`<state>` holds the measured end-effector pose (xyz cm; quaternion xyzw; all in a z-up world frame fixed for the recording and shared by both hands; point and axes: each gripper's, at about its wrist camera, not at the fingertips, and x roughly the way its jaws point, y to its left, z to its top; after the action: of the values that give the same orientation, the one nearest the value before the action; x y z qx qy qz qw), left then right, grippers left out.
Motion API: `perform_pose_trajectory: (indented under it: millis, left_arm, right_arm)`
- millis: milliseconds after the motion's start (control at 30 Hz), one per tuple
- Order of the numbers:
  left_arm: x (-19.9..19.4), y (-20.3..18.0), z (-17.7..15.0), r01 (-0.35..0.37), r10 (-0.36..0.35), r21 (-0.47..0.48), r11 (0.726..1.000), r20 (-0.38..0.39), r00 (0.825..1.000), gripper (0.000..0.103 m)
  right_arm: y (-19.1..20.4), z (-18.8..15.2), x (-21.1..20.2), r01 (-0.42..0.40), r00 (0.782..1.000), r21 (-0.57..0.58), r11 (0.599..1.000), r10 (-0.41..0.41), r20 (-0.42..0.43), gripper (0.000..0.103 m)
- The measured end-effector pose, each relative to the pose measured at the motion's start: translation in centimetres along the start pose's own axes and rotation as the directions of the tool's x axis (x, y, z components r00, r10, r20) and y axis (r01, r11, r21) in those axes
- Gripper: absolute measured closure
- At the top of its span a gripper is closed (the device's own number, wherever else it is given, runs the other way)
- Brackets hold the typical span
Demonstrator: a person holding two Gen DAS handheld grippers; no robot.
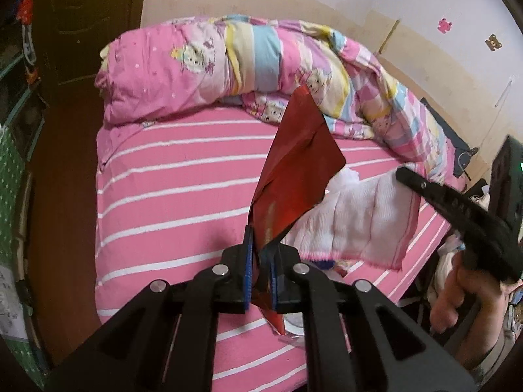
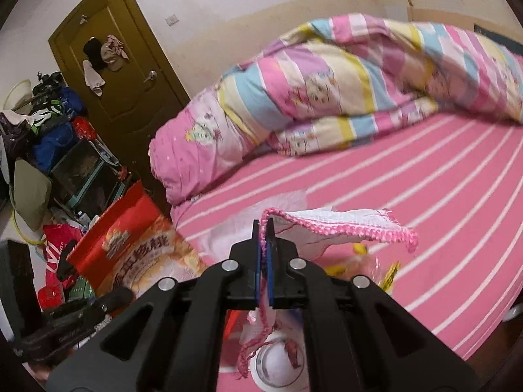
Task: Collect trash
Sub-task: 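Carry the red bag and white cloth with both grippers over the trash bin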
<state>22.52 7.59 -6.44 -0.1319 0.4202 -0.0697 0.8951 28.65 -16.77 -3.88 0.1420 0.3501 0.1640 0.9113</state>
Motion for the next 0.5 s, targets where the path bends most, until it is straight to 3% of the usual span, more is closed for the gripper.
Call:
perform_pose_trajectory:
  millis: [233, 500]
  left_arm:
    - [-3.9, -0.8, 0.8, 0.024, -0.024, -0.005, 1.0, 0.055, 0.998, 0.095]
    - [-7.4, -1.9, 0.1, 0.07, -0.067, -0.023, 0.997, 0.097, 0.993, 0.095]
  right_arm:
    - [1.4, 2.9, -3.4, 0.012, 0.999, -0.044, 0.999, -0.01, 0.039, 0.1]
    - [2.3, 1.5, -7.7, -0.007, 0.998, -0.038, 0.999, 0.009, 0.064, 0.1]
